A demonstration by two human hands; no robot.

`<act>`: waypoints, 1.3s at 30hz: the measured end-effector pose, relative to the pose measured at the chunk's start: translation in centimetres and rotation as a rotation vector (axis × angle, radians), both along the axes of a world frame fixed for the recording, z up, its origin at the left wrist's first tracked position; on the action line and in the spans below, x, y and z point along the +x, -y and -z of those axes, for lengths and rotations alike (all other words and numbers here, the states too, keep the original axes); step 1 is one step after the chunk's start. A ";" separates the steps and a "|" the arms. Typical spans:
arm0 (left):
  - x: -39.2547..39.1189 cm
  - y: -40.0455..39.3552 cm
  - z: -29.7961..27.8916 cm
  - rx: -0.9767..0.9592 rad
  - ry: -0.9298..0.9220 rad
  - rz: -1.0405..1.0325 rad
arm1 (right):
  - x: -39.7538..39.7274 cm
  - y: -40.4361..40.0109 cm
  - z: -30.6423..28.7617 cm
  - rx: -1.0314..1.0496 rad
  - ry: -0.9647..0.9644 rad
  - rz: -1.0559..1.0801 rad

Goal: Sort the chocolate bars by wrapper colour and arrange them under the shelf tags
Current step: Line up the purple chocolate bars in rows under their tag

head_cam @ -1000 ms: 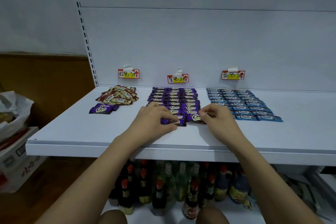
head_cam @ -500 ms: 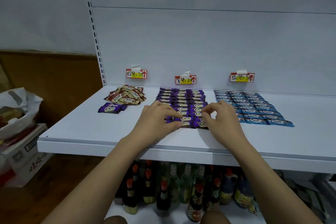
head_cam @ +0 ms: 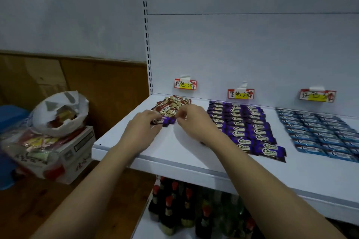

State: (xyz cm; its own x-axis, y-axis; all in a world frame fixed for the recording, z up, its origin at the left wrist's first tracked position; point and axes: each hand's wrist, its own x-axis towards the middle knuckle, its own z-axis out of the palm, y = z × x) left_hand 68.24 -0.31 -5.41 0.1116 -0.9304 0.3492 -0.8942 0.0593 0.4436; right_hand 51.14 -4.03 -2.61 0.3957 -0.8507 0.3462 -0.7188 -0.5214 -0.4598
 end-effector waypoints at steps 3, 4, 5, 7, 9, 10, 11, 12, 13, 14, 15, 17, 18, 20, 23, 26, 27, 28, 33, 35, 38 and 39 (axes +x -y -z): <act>1.0 0.3 0.0 0.040 -0.060 0.019 | 2.3 1.8 -0.3 0.003 -0.024 -0.020; 1.2 0.2 0.0 0.038 -0.095 0.029 | 2.8 2.2 -0.3 -0.007 -0.020 -0.024; 1.5 0.2 0.0 0.039 -0.123 0.036 | 3.3 2.7 -0.2 -0.017 -0.009 -0.032; 2.2 0.2 0.1 0.054 -0.138 0.042 | 4.1 3.3 0.5 -0.013 0.009 -0.055; 2.5 0.2 0.1 0.045 -0.146 0.032 | 4.5 3.7 1.4 -0.001 -0.042 -0.098; 2.6 0.2 0.2 0.036 -0.159 0.027 | 4.6 3.8 1.7 -0.005 -0.076 -0.112; 2.6 0.3 0.3 0.030 -0.180 0.021 | 4.6 4.0 1.9 -0.013 -0.092 -0.115; 2.6 0.3 0.4 0.027 -0.203 0.015 | 4.6 4.1 2.1 -0.015 -0.087 -0.111; 2.6 0.3 0.5 0.027 -0.223 0.011 | 4.6 4.2 2.1 -0.013 -0.073 -0.105; 2.5 0.3 0.6 0.026 -0.240 0.009 | 4.7 4.2 2.1 -0.011 -0.058 -0.099; 2.6 0.3 0.6 0.024 -0.250 0.011 | 4.7 4.3 2.1 -0.009 -0.045 -0.095; 2.6 0.4 0.7 0.024 -0.255 0.018 | 4.7 4.3 2.0 0.011 -0.008 -0.095; 2.6 0.3 0.7 0.028 -0.258 0.017 | 4.7 4.3 2.0 0.027 0.017 -0.097; 2.7 0.4 0.7 0.036 -0.263 0.020 | 4.6 4.3 1.8 0.063 0.074 -0.092; 2.7 0.2 0.7 0.040 -0.288 0.038 | 4.1 4.4 1.5 0.096 0.186 -0.069; 2.9 0.0 0.5 0.018 -0.374 0.043 | 3.6 4.4 1.1 0.092 0.287 -0.026; 2.9 -0.2 0.4 0.009 -0.386 0.036 | 3.4 4.2 0.9 0.103 0.329 -0.020; 2.8 -0.3 0.3 -0.002 -0.390 0.032 | 3.3 4.0 0.8 0.119 0.374 -0.025; 1.9 -0.9 -0.6 0.008 -0.472 0.096 | 1.3 2.5 0.1 0.174 0.468 -0.012; 1.4 -1.3 -1.0 0.030 -0.565 0.138 | 0.0 1.8 -0.1 0.171 0.481 0.004; -0.3 -1.9 -1.3 0.026 -0.621 0.215 | -2.8 0.5 -0.1 0.156 0.445 0.034; -1.1 -2.1 -1.2 0.029 -0.614 0.240 | -3.9 0.1 -0.1 0.148 0.428 0.048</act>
State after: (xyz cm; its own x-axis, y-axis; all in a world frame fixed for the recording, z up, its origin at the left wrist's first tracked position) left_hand 67.11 1.82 -4.17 0.0710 -0.9623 0.2626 -0.4416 0.2057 0.8733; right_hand 47.21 -4.11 -2.49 0.2018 -0.9172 0.3436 -0.4694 -0.3985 -0.7880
